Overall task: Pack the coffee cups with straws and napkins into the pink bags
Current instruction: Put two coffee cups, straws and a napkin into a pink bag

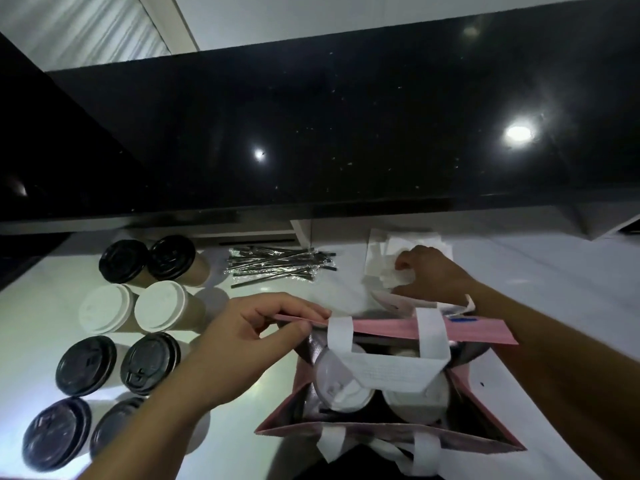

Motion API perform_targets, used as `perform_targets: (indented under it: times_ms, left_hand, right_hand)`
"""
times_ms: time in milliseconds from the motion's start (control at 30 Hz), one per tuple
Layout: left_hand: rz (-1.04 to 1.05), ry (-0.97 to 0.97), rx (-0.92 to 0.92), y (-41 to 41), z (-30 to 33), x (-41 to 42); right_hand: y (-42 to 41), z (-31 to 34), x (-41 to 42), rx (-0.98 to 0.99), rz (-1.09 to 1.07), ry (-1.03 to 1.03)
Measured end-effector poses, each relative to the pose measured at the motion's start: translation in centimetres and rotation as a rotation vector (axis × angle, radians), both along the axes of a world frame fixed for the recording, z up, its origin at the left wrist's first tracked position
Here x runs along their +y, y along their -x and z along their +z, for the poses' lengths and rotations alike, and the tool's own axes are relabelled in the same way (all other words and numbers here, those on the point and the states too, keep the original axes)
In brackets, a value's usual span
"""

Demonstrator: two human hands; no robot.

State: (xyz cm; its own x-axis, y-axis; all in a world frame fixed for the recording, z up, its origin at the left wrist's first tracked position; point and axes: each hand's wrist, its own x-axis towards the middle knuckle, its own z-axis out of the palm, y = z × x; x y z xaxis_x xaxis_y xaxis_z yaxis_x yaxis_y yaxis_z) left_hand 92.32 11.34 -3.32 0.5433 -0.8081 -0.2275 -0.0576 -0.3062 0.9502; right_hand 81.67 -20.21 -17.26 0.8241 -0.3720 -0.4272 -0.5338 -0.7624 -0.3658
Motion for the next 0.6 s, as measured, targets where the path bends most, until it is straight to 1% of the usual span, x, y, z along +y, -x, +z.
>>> perform_targets:
  times_ms: [100, 167, 367, 433, 600]
  left_hand:
    - [0.004, 0.013, 0.012, 0.0, 0.1, 0.0]
    - [0.002, 0.004, 0.013, 0.0, 0.1, 0.0]
    - [-0.004, -0.003, 0.031, 0.1, 0.3, -0.1]
    - [-0.003, -0.006, 0.034, 0.1, 0.4, -0.2]
    - [0.011, 0.008, 0.063, 0.3, 0.6, -0.2]
  right_hand:
    - [0.6, 0.6, -0.4, -0.049, -0.052, -0.103]
    - [1.0, 0.9, -0.3, -0.063, -0.068, -0.136]
    - [0.7, 0.5, -0.1, -0.154, -0.025, -0.092]
    - [0.8, 0.1, -0.3, -0.155, -0.025, -0.075]
    - [0.9, -0.9, -0.6, -0.121, -0.157, -0.049]
